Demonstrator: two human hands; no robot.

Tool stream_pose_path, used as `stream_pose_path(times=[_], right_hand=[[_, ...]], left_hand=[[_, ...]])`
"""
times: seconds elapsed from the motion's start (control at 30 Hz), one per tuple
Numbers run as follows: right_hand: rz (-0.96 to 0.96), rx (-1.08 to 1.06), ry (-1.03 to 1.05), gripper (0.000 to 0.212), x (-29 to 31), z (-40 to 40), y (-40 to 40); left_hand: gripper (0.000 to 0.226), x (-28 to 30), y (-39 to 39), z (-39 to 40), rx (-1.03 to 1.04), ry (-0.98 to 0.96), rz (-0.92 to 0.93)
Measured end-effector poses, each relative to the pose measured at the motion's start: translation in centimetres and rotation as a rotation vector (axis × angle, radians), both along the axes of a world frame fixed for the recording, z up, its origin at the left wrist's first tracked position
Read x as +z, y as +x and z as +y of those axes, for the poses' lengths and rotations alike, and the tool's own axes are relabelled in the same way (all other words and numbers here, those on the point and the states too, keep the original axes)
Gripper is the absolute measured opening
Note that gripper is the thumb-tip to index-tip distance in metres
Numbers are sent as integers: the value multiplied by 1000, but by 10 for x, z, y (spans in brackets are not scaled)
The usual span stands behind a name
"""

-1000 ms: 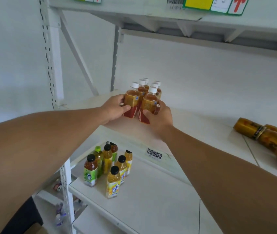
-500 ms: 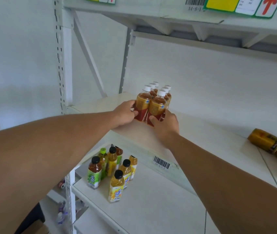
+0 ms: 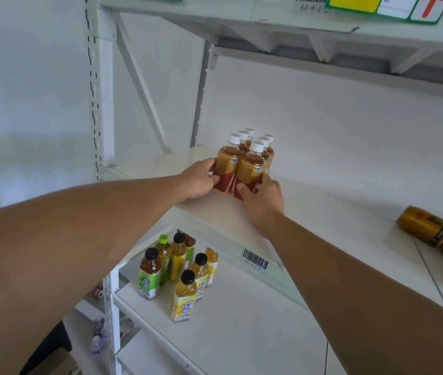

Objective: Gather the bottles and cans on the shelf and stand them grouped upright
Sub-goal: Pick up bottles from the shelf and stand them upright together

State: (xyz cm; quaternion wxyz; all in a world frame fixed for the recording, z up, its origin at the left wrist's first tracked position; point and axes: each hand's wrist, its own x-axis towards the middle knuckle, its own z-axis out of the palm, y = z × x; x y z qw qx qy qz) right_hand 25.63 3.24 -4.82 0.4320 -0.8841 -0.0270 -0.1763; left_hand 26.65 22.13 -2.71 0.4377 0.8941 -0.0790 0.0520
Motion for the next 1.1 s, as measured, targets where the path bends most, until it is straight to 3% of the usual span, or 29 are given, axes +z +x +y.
stream_pose_path(times=[0.1, 0.17, 0.3, 0.43, 0.7, 0.87, 1.1], right_hand=[[24, 37, 0, 65, 0, -2, -1], [43, 72, -66, 79, 3, -6, -4], [40, 77, -468, 89, 10, -29, -22], [80, 6, -748, 93, 20, -65, -46], [184, -95, -821, 95, 27, -109, -96], [158, -118, -822, 94, 38, -147, -135], [75, -131, -818, 87, 58, -243, -206]], left_hand=[[53, 3, -3, 4, -59, 120, 9], [69, 4, -7, 11, -42, 273, 12], [97, 6, -18, 36, 104, 655, 0], [109, 20, -30, 51, 131, 835, -25], [113, 28, -69, 39, 168, 817, 40], [127, 35, -109, 1, 157, 931, 153], [122, 60, -167, -98, 87, 851, -5]])
